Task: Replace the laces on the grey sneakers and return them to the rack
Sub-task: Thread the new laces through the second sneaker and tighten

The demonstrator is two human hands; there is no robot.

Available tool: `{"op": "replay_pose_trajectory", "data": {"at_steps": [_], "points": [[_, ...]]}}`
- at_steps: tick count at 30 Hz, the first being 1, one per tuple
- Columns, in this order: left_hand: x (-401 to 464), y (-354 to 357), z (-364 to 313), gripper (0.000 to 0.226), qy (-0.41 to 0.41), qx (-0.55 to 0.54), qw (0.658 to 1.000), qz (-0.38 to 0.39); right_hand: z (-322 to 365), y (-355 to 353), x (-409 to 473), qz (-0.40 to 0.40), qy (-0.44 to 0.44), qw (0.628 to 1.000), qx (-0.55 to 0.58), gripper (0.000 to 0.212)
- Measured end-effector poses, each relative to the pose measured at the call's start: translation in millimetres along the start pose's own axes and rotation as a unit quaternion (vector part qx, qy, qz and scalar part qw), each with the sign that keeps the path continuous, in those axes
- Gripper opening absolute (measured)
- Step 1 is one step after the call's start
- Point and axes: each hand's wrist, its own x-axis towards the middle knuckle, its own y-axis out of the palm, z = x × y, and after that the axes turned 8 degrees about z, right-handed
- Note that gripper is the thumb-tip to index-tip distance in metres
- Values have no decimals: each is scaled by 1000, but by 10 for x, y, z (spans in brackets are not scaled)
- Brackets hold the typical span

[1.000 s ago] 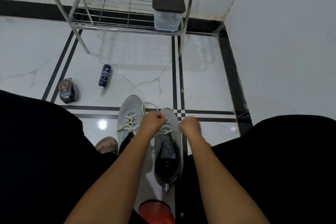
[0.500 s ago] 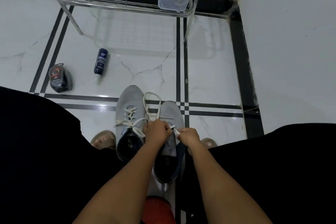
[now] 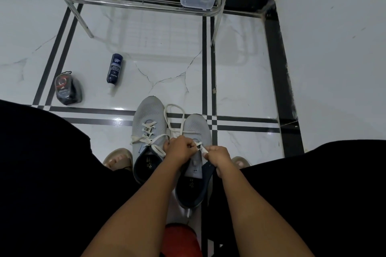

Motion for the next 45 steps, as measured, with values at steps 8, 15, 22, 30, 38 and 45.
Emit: {"op": "replay_pose_trajectory", "data": {"at_steps": [8, 15, 22, 30, 38, 45], "points": [[-27, 89, -72, 16, 11, 98, 992, -81, 12, 1, 7, 3, 8, 1000, 17, 21], [-117, 241, -126, 27, 38, 165, 974, -151, 92, -5, -37, 7, 37, 982, 183, 5], [-356, 170, -92, 48, -48, -11, 980, -193, 571, -459, -290, -161, 6, 876, 455, 23], [-444, 117, -78, 39, -67, 21, 992, -109, 950, -637, -620, -310, -198, 930, 17, 23], [-422, 76, 4, 27, -49, 66, 994, -79, 239, -77, -474, -87, -23, 995, -44, 29], [-450, 85, 13, 29, -32, 27, 992, -120, 425, -528, -521, -340, 4, 913, 226, 39]]}}
